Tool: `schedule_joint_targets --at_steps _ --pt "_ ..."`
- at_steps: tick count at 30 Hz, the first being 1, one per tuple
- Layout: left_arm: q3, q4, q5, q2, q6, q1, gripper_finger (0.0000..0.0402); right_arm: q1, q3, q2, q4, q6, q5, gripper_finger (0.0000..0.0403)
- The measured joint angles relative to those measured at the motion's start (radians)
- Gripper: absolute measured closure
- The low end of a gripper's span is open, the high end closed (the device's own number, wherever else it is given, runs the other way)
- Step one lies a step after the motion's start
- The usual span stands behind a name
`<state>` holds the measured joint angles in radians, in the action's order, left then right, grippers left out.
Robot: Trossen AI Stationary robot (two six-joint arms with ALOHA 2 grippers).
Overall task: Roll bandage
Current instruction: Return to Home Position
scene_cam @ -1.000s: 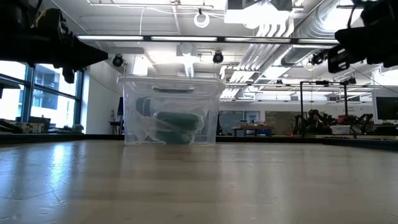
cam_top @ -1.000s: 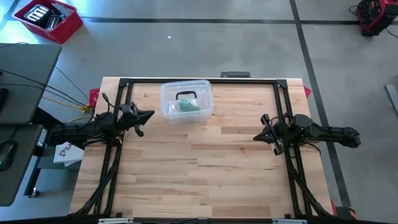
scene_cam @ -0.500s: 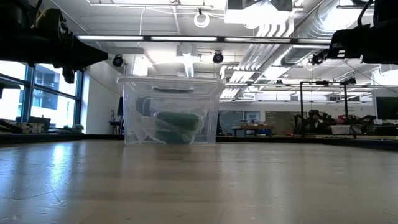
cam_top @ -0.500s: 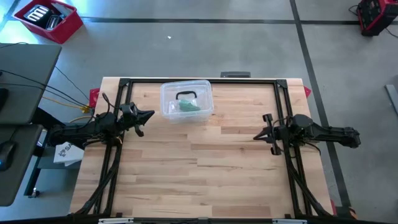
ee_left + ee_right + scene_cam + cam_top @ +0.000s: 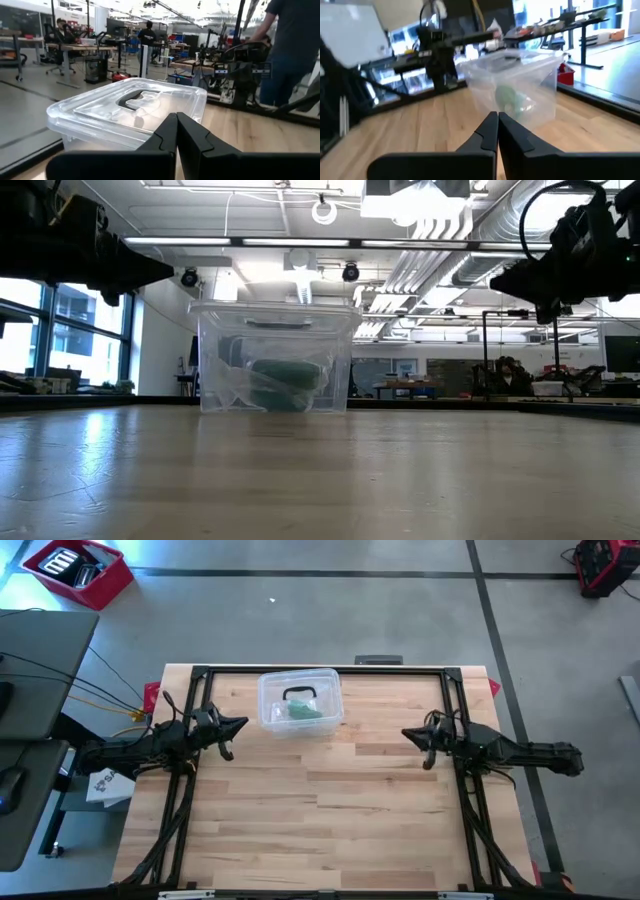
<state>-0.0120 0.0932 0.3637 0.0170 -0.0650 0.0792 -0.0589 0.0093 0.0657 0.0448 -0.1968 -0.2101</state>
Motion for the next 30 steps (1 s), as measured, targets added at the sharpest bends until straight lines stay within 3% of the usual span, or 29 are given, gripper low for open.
schedule_joint_targets --at_steps 10,30 --pt "0.000 -0.036 -0.002 0.003 0.042 0.000 0.0401 0.000 0.000 0.109 -0.032 0.021 0.201 0.0403" --pt "-0.001 -0.040 -0.020 0.003 0.007 -0.002 0.0401 0.000 0.000 0.118 -0.033 0.022 0.207 0.0403"
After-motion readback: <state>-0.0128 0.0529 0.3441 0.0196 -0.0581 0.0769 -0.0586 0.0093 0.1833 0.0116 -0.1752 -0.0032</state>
